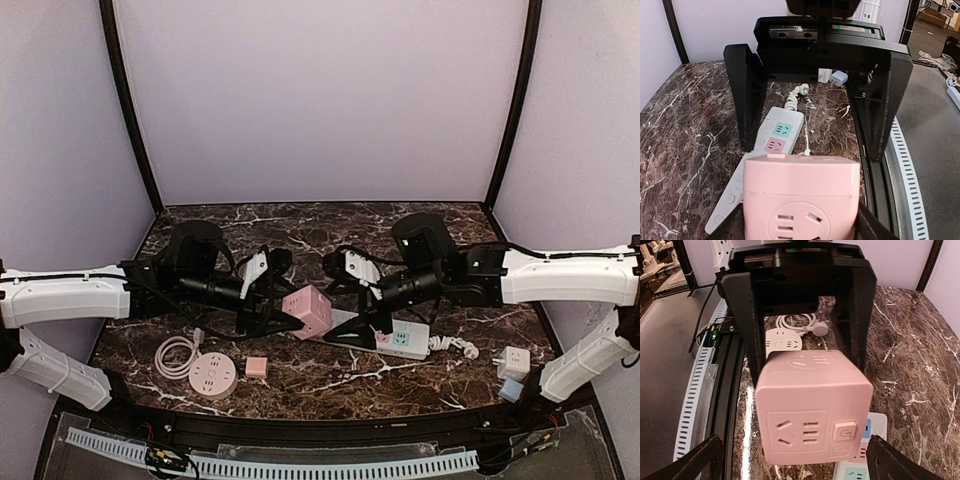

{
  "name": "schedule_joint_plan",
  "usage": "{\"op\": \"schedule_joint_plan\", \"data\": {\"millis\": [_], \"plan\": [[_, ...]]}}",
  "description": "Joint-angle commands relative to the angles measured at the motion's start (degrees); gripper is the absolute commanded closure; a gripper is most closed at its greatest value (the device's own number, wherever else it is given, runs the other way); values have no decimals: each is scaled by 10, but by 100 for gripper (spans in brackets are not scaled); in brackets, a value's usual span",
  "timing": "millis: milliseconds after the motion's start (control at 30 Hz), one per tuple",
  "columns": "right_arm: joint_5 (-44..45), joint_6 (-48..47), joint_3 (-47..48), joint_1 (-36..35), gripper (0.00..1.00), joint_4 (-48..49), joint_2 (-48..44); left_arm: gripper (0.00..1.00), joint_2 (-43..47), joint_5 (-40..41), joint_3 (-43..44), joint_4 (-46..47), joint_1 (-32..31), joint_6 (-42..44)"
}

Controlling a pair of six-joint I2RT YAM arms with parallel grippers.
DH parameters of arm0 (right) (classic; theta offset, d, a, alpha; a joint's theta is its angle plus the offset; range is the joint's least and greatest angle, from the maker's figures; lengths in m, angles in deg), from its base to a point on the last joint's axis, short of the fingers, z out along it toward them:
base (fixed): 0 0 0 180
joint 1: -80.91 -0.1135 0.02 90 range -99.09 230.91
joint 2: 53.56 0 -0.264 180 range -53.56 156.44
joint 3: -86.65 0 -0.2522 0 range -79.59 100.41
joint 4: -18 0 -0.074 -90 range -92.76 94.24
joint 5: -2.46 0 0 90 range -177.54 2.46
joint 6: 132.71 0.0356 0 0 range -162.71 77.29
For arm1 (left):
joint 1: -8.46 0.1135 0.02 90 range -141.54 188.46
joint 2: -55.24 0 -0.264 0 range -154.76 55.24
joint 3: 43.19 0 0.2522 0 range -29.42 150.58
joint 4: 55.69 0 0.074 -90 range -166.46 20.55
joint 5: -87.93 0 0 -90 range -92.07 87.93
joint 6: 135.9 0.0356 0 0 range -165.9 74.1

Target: Insert the plug

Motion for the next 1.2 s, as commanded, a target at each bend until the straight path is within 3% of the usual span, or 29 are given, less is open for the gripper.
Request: {"op": "schedule_joint_plan", "data": {"millis": [0,633,800,900,967,1067,1167], "plan": [[-30,13,19,-19,2,20,7,50,12,-20,-12,38,1,9],[-22,17,58,-35,30,19,56,52,14,-11,-26,74,1,1],[-18,17,62,-36,45,17,61,52,13,-12,-28,81,1,-2],[-17,17,65,-37,60,17,67,51,12,-12,-29,87,1,-5],[-17,17,68,-37,70,13,72,46,12,-11,-31,89,1,-7],[0,13,75,-37,76,-4,77,22,14,4,-36,92,1,-16],[28,5,88,-36,81,-33,79,8,27,19,-47,94,1,-24]]}}
